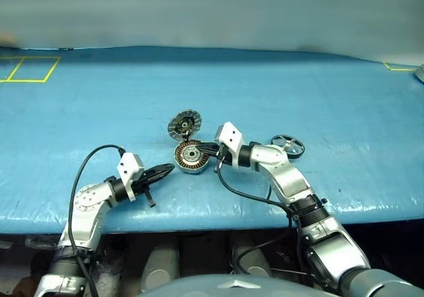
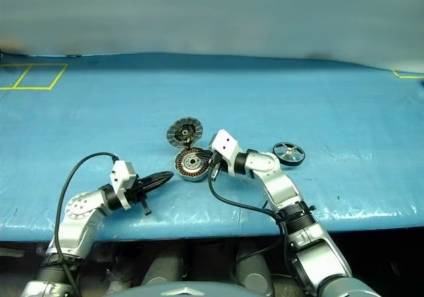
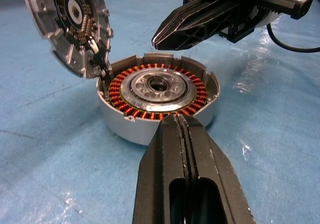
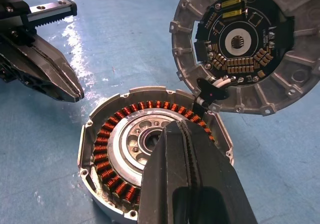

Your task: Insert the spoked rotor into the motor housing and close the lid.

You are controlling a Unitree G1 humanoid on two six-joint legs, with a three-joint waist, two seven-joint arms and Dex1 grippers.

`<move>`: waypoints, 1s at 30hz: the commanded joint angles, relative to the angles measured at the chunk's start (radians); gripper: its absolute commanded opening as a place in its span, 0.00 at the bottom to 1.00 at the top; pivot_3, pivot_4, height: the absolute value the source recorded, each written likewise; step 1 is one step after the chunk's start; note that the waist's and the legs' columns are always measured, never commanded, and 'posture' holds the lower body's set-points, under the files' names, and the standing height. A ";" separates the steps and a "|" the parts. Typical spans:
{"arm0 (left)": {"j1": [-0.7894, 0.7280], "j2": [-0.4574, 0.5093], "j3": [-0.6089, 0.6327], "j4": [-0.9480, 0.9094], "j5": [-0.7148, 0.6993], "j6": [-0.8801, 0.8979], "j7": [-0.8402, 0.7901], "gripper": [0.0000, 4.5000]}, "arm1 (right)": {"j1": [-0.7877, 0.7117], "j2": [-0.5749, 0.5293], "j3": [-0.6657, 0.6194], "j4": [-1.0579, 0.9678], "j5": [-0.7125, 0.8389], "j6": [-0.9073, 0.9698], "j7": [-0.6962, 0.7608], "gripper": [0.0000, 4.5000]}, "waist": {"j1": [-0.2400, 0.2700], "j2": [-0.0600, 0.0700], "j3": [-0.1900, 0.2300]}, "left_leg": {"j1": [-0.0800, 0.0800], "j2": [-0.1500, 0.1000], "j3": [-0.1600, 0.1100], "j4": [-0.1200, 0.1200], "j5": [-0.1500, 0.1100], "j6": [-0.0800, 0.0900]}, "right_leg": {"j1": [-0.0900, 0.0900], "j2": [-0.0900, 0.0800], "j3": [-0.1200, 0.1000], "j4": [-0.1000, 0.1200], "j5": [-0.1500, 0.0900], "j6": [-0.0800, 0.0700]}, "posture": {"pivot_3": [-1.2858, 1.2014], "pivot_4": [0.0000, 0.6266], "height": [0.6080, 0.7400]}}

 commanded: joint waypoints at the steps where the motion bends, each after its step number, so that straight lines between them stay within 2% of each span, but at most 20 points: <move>1: 0.000 -0.007 0.019 -0.001 -0.011 -0.037 0.006 0.00 | -0.039 0.023 -0.004 0.008 -0.016 -0.020 -0.014 0.01 | 0.000 0.000 0.000 | 0.000 0.000 0.000 0.000 0.000 0.000 | 0.000 0.000 0.000 0.000 0.000 0.000 | 0.52 0.24 1.00; 18: 0.001 -0.009 0.015 0.000 -0.004 -0.049 0.020 0.00 | -0.066 0.096 -0.004 0.108 -0.054 -0.045 -0.022 0.01 | -0.003 0.000 0.000 | 0.000 0.000 0.000 0.000 0.000 0.000 | 0.000 0.000 0.000 0.000 0.000 0.000 | 0.52 0.24 1.00; 30: -0.009 -0.003 0.011 0.010 0.011 -0.053 0.032 0.00 | -0.040 0.060 0.050 0.141 -0.144 -0.045 -0.029 0.01 | -0.005 0.001 0.000 | 0.001 0.000 0.000 -0.001 0.000 0.000 | 0.000 0.000 0.000 0.000 0.000 0.000 | 0.52 0.24 1.00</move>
